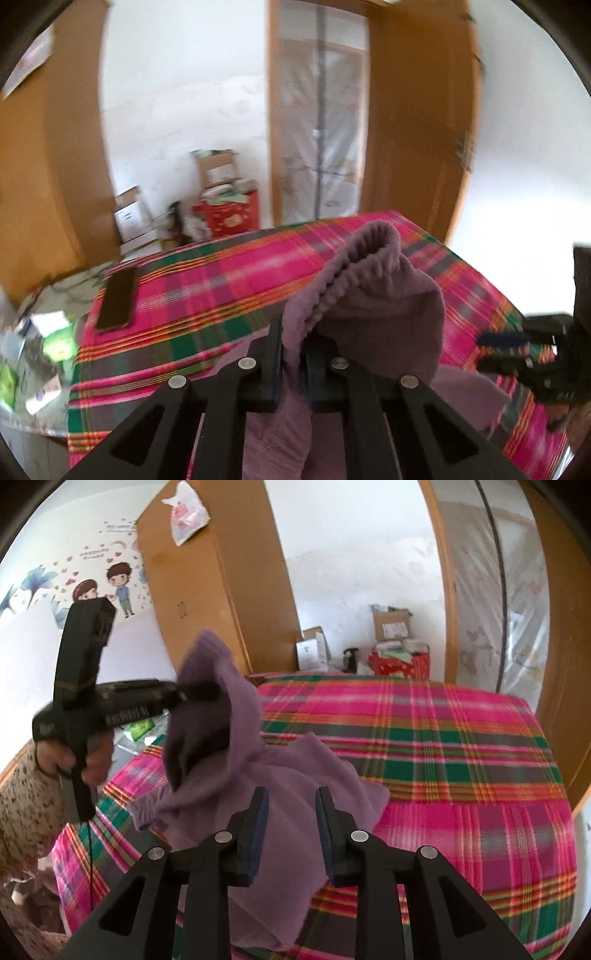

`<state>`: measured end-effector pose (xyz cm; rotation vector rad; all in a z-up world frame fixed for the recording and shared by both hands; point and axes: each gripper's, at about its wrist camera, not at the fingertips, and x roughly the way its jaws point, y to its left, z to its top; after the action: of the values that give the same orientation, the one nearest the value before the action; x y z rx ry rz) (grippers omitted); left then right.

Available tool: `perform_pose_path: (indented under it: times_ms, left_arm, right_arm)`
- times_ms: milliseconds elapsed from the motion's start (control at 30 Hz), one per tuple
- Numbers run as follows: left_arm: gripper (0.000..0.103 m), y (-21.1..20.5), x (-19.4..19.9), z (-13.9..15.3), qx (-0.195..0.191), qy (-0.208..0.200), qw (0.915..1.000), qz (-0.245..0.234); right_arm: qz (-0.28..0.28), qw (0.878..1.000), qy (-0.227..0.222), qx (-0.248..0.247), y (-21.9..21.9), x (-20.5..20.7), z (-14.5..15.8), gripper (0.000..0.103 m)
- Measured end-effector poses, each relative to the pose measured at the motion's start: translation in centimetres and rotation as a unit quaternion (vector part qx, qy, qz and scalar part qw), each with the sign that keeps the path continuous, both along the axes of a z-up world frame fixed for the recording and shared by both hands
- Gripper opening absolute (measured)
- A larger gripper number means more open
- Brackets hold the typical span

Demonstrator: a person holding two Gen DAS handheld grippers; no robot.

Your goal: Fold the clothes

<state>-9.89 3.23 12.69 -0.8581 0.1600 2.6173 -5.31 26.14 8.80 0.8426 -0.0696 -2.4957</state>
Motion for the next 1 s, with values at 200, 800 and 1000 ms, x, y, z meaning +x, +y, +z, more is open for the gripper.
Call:
perform_pose_path:
  times_ms: [200,800,1000]
  left_arm:
    - [0.01,-4.1,-1.4,0.5,0.013,0.004,0.9981,0.06]
    - [0.009,-12.7,-3.4,-0.6,0.046,-0.018,0.9806,0.19]
    - [0.009,-14.1,-3.9,-1.5,0.059,-0.029,0.9765,0.205]
  right_arm:
    - [0.023,1.0,-0.016,-0.005,-0.5,0.8,-0.5,0.029]
    - [0.056,0.988,0.011,0.145,-5.0,2.6,-2.8,0.05]
    - [0.024,0.986,0.005,0.167,-4.3,2.3,-3.5,0.051]
